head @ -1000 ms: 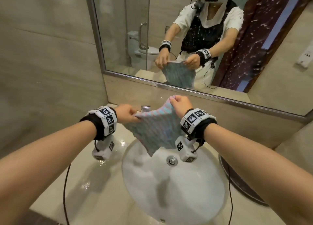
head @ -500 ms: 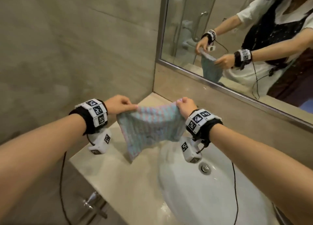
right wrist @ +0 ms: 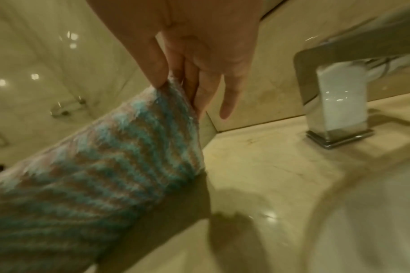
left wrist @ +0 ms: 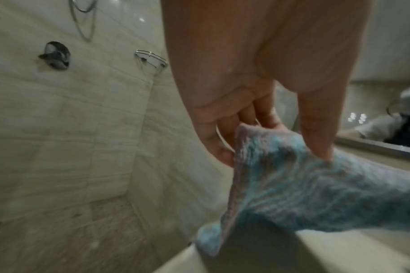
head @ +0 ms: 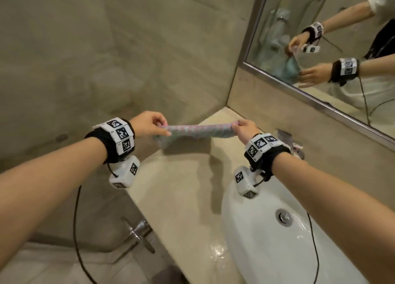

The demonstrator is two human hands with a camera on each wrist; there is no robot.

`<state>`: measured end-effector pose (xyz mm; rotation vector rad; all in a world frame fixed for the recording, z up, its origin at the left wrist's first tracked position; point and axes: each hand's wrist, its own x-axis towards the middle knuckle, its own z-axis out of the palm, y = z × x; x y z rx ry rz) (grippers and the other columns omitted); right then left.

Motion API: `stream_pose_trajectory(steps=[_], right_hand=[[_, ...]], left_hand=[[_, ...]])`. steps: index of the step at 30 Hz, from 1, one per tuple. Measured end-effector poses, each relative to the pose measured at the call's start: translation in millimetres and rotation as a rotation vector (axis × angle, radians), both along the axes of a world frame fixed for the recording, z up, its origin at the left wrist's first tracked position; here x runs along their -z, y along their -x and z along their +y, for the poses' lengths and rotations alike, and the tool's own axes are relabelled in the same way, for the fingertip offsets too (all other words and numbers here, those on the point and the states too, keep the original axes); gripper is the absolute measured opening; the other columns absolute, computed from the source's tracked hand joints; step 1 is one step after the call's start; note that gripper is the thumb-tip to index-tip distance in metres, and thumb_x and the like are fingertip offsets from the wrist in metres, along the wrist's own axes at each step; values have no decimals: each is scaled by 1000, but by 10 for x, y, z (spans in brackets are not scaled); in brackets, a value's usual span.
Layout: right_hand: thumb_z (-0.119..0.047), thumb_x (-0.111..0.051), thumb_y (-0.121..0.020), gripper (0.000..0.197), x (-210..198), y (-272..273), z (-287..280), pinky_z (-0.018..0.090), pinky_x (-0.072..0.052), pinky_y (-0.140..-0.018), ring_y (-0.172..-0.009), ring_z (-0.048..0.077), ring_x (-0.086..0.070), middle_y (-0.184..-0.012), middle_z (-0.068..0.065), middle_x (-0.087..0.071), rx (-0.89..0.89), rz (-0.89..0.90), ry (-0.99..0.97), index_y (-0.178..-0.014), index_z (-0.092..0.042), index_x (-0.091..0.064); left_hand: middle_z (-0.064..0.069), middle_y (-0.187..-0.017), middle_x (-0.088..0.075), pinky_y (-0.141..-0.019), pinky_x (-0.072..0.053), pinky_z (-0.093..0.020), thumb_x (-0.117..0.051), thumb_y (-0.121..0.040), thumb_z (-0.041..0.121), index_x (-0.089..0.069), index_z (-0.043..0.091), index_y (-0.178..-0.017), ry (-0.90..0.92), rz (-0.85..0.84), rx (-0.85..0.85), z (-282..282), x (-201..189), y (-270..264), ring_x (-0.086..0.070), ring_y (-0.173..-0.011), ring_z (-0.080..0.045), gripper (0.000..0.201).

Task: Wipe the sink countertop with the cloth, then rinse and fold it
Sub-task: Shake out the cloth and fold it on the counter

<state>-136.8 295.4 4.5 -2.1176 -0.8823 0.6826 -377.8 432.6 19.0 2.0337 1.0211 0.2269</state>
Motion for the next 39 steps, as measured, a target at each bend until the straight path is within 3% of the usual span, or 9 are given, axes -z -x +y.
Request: stream_pose_trajectory(steps=[6, 14, 18, 23, 28, 31, 33, 36, 39], right_hand=[[-11, -52, -90, 20, 490, 61, -467, 23, -39, -69, -86, 19, -51, -87, 12, -57, -123, -18, 327, -99, -3, -68], [-18, -46, -94, 27, 745, 267, -758, 18, -29, -47, -81, 22, -52, -83, 10, -57, -274, -139, 691, -106, -4, -66], [-14, -48, -92, 18, 868, 257, -699, 24, -39, -57, -73, 25, -52, -60, 6, -50, -158, -40, 538, -88, -6, -63], [-18, -49, -91, 17, 949, 158, -528, 37, -51, -80, -78, 25, -55, -83, 12, -59, -4, -7, 385, -81, -11, -60], [-20, -49, -91, 21, 1015, 96, -351, 34, -51, -76, -77, 25, -55, -82, 10, -60, 84, 4, 352, -86, -9, -67], [-20, -47, -93, 21, 1037, 76, -268, 27, -42, -72, -78, 23, -52, -83, 9, -58, 105, -11, 349, -90, -11, -66], [-20, -46, -94, 23, 1049, 65, -219, 25, -36, -70, -78, 22, -49, -83, 8, -55, 124, -17, 335, -92, -8, -66], [-23, -52, -91, 27, 1077, 88, -179, 29, -42, -70, -79, 20, -50, -84, 7, -56, 152, 15, 311, -96, -1, -67], [-30, -56, -89, 28, 1087, 118, -212, 28, -40, -70, -80, 20, -52, -89, 4, -60, 201, 26, 308, -101, -6, -64]], left_hand=[[7, -44, -58, -48, -47, -12, -66, -81, -6, -54, 16, -65, 217, 204, 112, -355, 757, 236, -52, -34, 5, 30], [-2, -60, -50, -38, -40, -8, -59, -88, 0, -51, 17, -71, 347, 363, 244, -796, 1151, 411, -46, -31, 6, 25], [-3, -59, -49, -40, -39, -6, -61, -87, 0, -53, 17, -68, 267, 273, 169, -639, 1173, 385, -46, -32, 5, 26], [-1, -57, -51, -43, -38, -4, -64, -84, 0, -52, 21, -64, 113, 123, 31, -336, 1207, 193, -47, -33, 6, 32], [5, -60, -52, -55, -37, -13, -67, -83, 6, -57, 18, -71, 35, 130, -4, -79, 1300, 27, -48, -48, -2, 19], [5, -60, -50, -51, -36, -8, -66, -83, 6, -60, 14, -81, 38, 108, -33, 24, 1333, -49, -43, -53, -7, 10], [4, -59, -50, -53, -36, -12, -66, -83, 6, -60, 15, -76, 39, 109, -61, 82, 1357, -81, -43, -53, -7, 13], [3, -60, -52, -58, -38, -21, -68, -81, 5, -54, 24, -63, 39, 153, -61, 131, 1398, -88, -45, -53, -9, 29], [-4, -74, -56, -73, -39, -22, -71, -78, 6, -62, 13, -77, -22, 208, -33, 93, 1359, -98, -49, -66, -17, 11]])
